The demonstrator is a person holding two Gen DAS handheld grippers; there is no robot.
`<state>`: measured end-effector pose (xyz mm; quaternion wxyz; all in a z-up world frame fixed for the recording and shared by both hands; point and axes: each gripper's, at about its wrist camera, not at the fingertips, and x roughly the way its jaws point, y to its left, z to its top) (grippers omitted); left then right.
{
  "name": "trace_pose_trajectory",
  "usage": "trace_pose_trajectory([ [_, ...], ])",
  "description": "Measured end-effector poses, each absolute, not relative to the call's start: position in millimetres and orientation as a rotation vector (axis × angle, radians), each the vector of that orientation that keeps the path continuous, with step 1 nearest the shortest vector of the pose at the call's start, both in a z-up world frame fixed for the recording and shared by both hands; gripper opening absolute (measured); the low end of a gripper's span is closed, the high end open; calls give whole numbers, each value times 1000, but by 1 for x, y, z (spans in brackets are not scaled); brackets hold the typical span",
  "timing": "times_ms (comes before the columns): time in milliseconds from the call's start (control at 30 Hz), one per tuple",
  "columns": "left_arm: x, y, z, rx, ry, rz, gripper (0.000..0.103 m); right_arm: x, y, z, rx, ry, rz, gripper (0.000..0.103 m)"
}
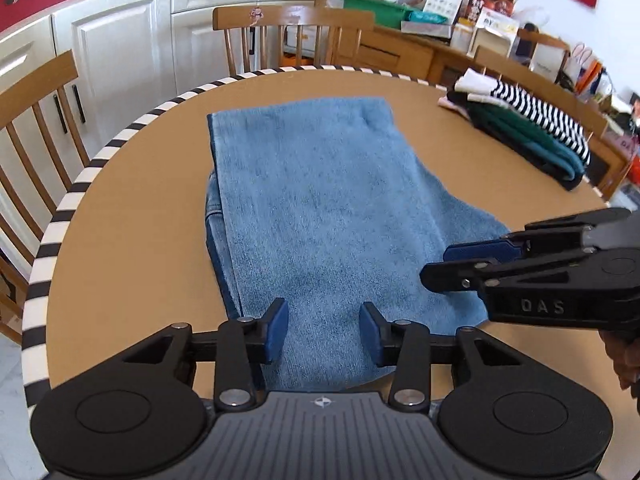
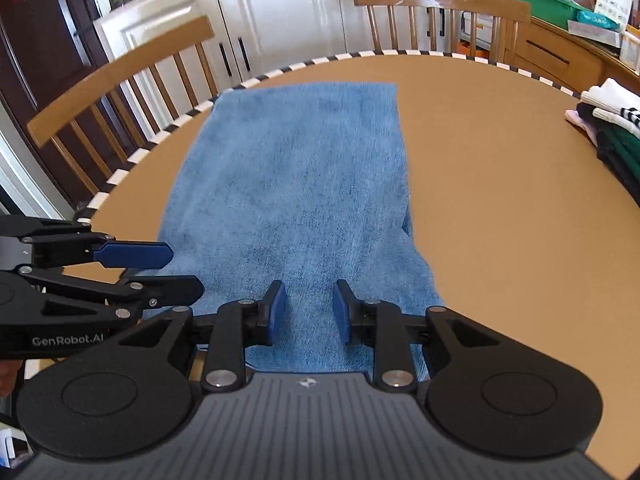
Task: Fold clothes
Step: 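Open both grippers and release the folded jeans on the table, then slide both grippers under the folded jeans and close on its edge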
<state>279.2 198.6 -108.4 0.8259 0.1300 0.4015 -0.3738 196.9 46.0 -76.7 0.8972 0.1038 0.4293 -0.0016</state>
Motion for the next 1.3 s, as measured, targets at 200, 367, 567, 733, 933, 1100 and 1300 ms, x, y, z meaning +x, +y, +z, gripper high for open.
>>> trace_pose_trajectory([
  [200, 278, 199, -108, 287, 864, -778, 44, 202, 46, -74, 208, 914, 6, 29],
  [367, 279, 193, -107, 306, 879, -764, 44, 199, 48, -76, 202, 900, 2, 30],
  [567, 286, 192, -101, 308, 905, -778, 45, 193, 42, -76, 243, 869, 14, 33],
  [733, 304, 218, -85, 172, 896, -648, 56, 163, 36, -56, 304, 805, -50, 45],
  [933, 322, 249, -110, -44, 1060, -550, 61, 146, 24, -54, 342, 832, -136, 51],
  [1100, 323, 240, -112, -107, 1088, -626, 43, 148, 15, -59, 401, 869, -158, 51],
  [1300, 293, 211, -108, -1, 1141, -780, 43, 147, 10, -60, 375, 889, -174, 64],
])
